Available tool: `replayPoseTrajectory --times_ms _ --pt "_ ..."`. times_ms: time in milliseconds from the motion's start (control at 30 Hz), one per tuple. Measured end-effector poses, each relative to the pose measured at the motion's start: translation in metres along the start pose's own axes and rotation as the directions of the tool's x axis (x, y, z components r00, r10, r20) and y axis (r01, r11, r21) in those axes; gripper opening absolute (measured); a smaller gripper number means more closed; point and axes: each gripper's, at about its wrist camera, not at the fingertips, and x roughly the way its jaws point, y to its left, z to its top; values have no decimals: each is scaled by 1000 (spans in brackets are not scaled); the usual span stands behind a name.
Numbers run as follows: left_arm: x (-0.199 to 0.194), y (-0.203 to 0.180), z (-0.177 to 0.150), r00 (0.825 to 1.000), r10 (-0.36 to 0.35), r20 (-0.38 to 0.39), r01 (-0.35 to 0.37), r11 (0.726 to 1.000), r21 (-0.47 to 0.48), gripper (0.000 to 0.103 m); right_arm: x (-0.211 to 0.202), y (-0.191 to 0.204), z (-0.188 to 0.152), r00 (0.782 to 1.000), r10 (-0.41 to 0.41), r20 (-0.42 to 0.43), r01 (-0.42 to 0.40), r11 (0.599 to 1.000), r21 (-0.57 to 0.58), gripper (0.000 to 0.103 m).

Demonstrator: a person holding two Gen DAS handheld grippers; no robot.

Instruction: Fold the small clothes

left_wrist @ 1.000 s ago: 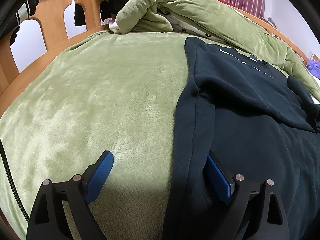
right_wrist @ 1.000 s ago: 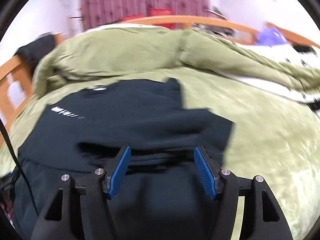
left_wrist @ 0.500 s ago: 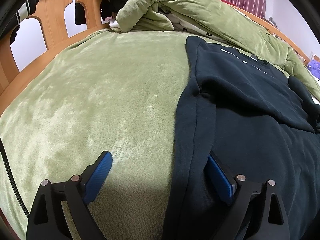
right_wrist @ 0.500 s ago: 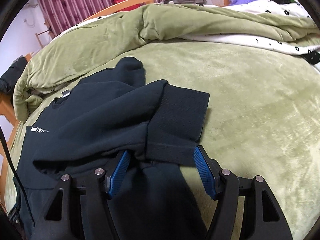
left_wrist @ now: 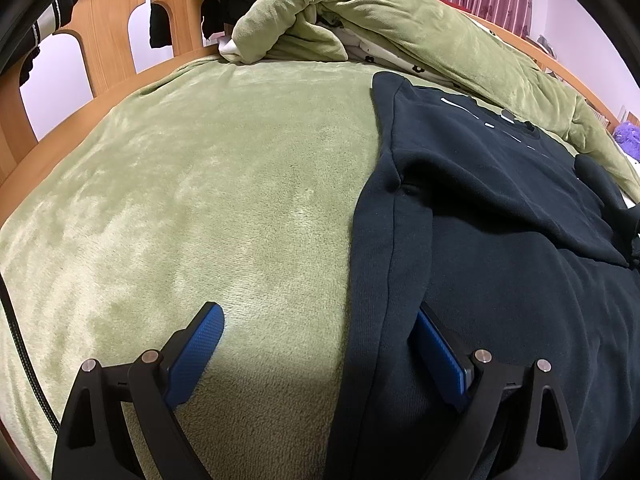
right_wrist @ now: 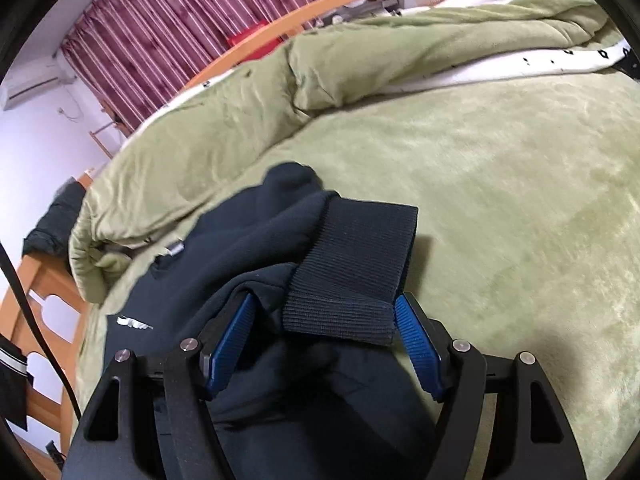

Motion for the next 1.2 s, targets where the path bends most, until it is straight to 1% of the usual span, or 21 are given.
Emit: replayPoseTrajectory --times_ms 33,200,233,267,300,367,433,567,600,767,833,900,967,1033,1167,1200 --pt "0 0 0 1000 -1 0 1 1000 0 94 0 3 2 1000 4 5 -4 1000 6 74" --pt "0 -1 0 1000 -4 0 4 1000 -3 94 11 12 12 1000 7 3 -7 1000 27 74" --pt "0 -1 1 1000 -4 0 4 1000 -3 94 13 16 13 1000 0 8 0 1000 20 72" --pt "0 -1 0 1000 -5 -1 5 1000 -3 94 15 19 13 1000 -6 16 6 1000 9 64" --pt "0 -1 0 1000 -6 -1 6 1000 -4 94 16 22 12 1000 -8 22 8 1000 0 60" --pt "0 -1 0 1000 -9 -1 9 1000 -5 94 19 32 11 999 -17 35 19 999 -37 32" --pt "1 -1 0 1000 -12 -1 11 1000 -6 94 20 39 9 999 -9 43 12 997 -71 18" --pt "0 -1 0 1000 -13 -1 13 1000 -8 94 15 52 8 998 -14 65 23 991 -135 12" --pt "0 0 0 1000 -12 -1 12 1000 -8 94 13 54 9 998 -14 67 24 989 -146 12" --pt "0 0 0 1000 -13 0 13 1000 -8 94 1 78 5 998 31 46 -21 978 -208 11" --pt "0 0 0 1000 -13 -1 13 1000 -9 94 -2 92 -1 999 41 34 -31 966 -257 11" --pt "0 0 0 1000 -13 -1 13 1000 -8 94 -2 108 -13 999 47 7 -43 950 -311 11" --pt "0 0 0 1000 -13 -1 13 1000 -9 94 2 118 -25 998 55 -39 -65 936 -346 10" --pt "0 0 0 1000 -13 0 13 1000 -9 94 7 128 -40 993 63 -95 -95 917 -387 2" --pt "0 0 0 1000 -14 0 14 1000 -9 94 12 136 -66 990 24 -141 -86 886 -455 3" --pt "0 0 0 1000 -14 0 14 1000 -9 94 11 136 -70 989 22 -145 -86 886 -456 4"
